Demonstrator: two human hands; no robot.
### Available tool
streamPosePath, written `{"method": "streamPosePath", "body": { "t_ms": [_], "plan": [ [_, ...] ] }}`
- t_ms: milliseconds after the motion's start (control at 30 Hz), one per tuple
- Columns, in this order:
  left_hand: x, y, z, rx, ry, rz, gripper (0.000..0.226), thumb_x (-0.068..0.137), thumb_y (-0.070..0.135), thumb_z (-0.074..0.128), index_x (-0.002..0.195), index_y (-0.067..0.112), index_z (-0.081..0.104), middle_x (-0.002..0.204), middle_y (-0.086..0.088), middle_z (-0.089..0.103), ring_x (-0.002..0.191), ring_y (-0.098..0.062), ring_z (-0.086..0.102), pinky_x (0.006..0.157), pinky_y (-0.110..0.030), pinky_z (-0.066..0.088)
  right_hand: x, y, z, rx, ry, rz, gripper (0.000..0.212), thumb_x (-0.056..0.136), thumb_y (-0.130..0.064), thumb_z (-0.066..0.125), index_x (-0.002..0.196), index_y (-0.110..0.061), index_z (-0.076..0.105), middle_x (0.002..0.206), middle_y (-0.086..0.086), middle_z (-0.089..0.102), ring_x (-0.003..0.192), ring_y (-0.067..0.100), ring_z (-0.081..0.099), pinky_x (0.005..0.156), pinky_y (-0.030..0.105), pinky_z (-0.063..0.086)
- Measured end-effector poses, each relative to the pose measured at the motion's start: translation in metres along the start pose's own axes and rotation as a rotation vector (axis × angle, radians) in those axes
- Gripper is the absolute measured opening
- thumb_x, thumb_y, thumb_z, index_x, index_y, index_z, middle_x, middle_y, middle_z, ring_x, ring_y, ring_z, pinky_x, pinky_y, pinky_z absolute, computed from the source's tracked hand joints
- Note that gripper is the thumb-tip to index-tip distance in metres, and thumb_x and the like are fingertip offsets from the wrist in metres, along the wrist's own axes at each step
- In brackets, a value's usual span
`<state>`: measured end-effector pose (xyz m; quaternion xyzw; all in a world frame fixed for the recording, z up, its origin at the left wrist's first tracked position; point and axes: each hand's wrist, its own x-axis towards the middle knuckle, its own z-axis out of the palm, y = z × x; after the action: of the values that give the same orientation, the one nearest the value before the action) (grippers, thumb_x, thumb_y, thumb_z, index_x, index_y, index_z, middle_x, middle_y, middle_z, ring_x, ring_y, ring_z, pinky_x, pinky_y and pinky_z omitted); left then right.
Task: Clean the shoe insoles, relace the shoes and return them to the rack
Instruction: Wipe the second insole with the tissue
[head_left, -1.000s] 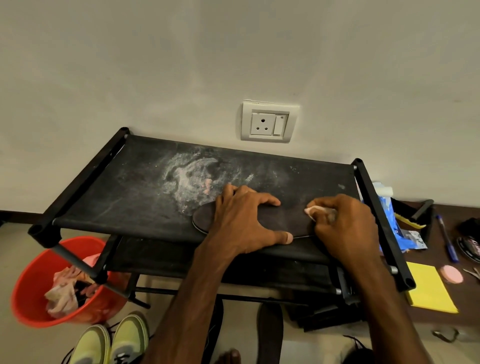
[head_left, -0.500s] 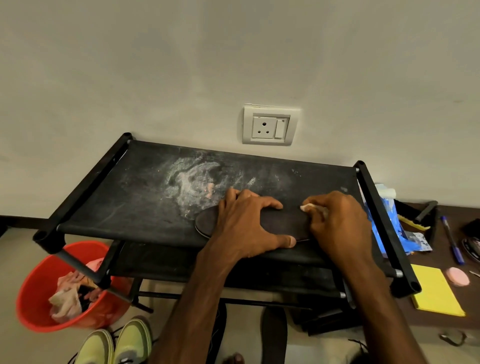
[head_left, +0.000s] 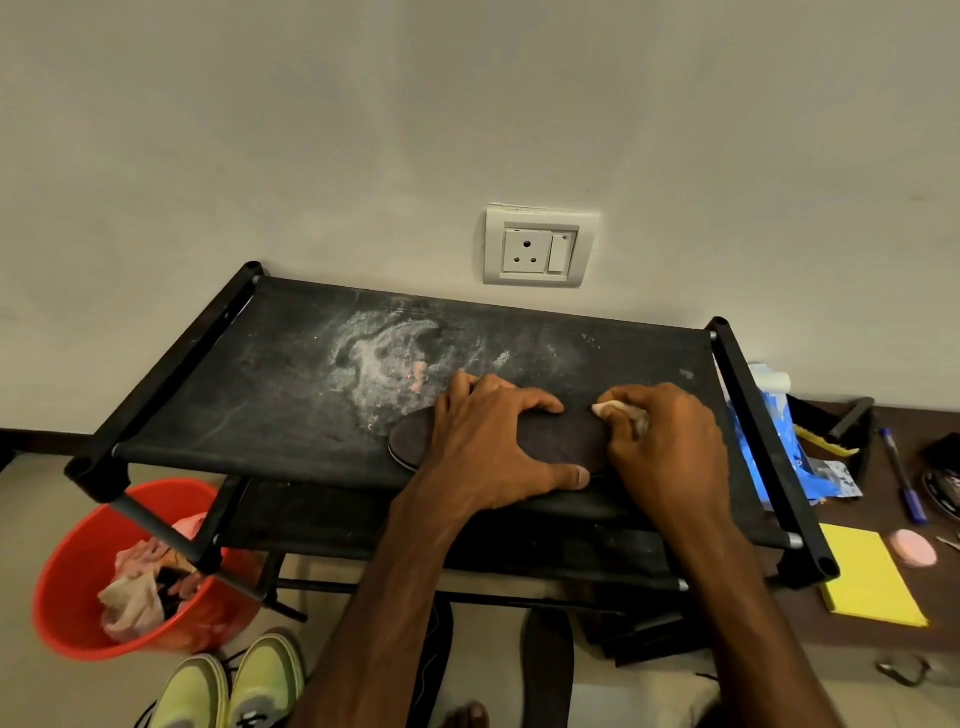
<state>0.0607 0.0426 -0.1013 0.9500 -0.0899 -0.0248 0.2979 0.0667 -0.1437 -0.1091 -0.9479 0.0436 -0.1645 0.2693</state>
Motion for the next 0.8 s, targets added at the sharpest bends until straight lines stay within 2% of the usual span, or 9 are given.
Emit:
{"method": "streamPosePath", "body": {
  "t_ms": [100,233,467,567,667,733,800],
  "plan": [
    [0.001,-0.001,0.001,0.011,0.005,0.002,0.077,0.059,0.079,0.076,0.128,0.051,0.058,0.13,0.015,0.048,0.127,-0.018,0.029,0.111,-0.039,0.026,-0.005,-0.002,0.005,-0.016,0.045,-0.037,0.011,0.092,-0.019,0.069,0.099,-0.022,0.077,0.099,0.003,0.067,0.089,0.024,0.064,0.071,0.032,0.047],
    [0.002,-0.002,0.003,0.016,0.014,0.005,0.077,0.058,0.08,0.076,0.128,0.051,0.057,0.129,0.015,0.047,0.127,-0.018,0.029,0.111,-0.038,0.027,-0.008,-0.002,0.006,0.013,0.069,-0.067,0.008,0.091,-0.019,0.069,0.096,-0.02,0.076,0.094,0.004,0.064,0.085,0.024,0.062,0.071,0.037,0.053],
    [0.001,-0.001,0.002,0.024,0.003,0.009,0.076,0.06,0.08,0.075,0.128,0.051,0.055,0.13,0.015,0.046,0.128,-0.017,0.028,0.113,-0.04,0.027,-0.008,-0.004,0.005,0.051,0.05,-0.079,0.007,0.089,-0.019,0.071,0.093,-0.021,0.076,0.091,0.0,0.066,0.083,0.019,0.063,0.071,0.03,0.049],
    [0.001,-0.001,0.002,0.021,0.005,0.01,0.074,0.061,0.079,0.075,0.127,0.052,0.056,0.127,0.016,0.047,0.125,-0.016,0.029,0.111,-0.038,0.026,-0.007,-0.005,0.004,0.052,-0.03,-0.151,0.011,0.086,-0.016,0.073,0.092,-0.023,0.079,0.09,-0.002,0.071,0.082,0.017,0.066,0.073,0.03,0.052],
    [0.002,-0.001,0.001,0.02,0.001,0.012,0.073,0.061,0.079,0.075,0.126,0.053,0.056,0.124,0.017,0.047,0.122,-0.015,0.029,0.107,-0.035,0.027,-0.006,-0.008,-0.007,0.128,-0.203,-0.238,0.015,0.084,-0.013,0.076,0.089,-0.026,0.082,0.085,-0.008,0.072,0.076,0.006,0.065,0.071,0.027,0.055],
    [0.002,-0.001,0.0,0.015,-0.011,0.008,0.075,0.06,0.081,0.075,0.127,0.053,0.056,0.124,0.017,0.047,0.121,-0.015,0.029,0.109,-0.038,0.029,-0.003,-0.007,-0.019,0.164,-0.336,-0.238,0.017,0.085,-0.014,0.078,0.089,-0.03,0.083,0.086,-0.012,0.073,0.078,0.003,0.066,0.071,0.02,0.053],
    [0.001,-0.001,0.0,0.005,-0.014,0.001,0.077,0.059,0.081,0.075,0.127,0.053,0.056,0.125,0.017,0.047,0.122,-0.015,0.029,0.111,-0.041,0.03,0.002,0.0,-0.029,0.147,-0.41,-0.206,0.02,0.086,-0.017,0.078,0.091,-0.036,0.082,0.091,-0.014,0.074,0.084,0.002,0.067,0.076,0.02,0.053]
  ]
}}
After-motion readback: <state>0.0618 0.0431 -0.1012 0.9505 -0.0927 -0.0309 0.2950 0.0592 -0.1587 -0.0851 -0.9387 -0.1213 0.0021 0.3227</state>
